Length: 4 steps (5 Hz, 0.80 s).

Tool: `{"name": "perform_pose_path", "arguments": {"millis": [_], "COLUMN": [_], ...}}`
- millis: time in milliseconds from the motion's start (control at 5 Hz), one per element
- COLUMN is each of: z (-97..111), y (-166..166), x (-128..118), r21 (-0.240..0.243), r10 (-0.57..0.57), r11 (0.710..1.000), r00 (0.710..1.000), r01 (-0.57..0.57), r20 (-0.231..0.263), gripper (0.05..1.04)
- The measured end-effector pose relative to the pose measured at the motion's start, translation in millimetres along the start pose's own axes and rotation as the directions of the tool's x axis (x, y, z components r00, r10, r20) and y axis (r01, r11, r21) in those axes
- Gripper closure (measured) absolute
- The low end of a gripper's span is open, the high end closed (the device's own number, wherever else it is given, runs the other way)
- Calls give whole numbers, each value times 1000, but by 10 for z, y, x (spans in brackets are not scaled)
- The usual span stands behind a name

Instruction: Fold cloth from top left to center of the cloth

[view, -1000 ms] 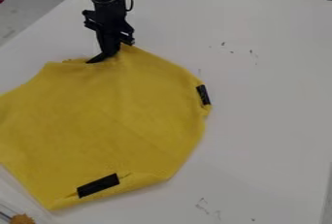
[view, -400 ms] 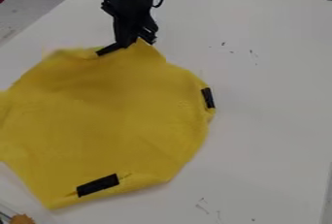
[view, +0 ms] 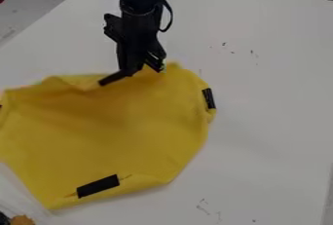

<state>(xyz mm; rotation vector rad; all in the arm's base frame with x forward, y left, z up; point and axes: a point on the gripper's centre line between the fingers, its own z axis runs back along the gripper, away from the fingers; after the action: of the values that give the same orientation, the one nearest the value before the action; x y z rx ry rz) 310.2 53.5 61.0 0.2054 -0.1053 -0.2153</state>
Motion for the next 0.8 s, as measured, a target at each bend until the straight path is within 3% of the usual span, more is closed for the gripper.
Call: {"name": "perform_pose_path", "arguments": {"millis": [200,400,600,800], "z": [-249,-395,-405,-207], "y": [-311,-523,-576,-636], "x": [-228,-370,-391,-360], "r21": [-91,-119,-106,-37], "r10": [-6,2,2,13], "r11": [996,993,994,999], "r00": [1000,999,999,997], "r01": [7,3,2,-10], "r20": [12,40,42,78], "gripper": [1026,1011,863,607]}}
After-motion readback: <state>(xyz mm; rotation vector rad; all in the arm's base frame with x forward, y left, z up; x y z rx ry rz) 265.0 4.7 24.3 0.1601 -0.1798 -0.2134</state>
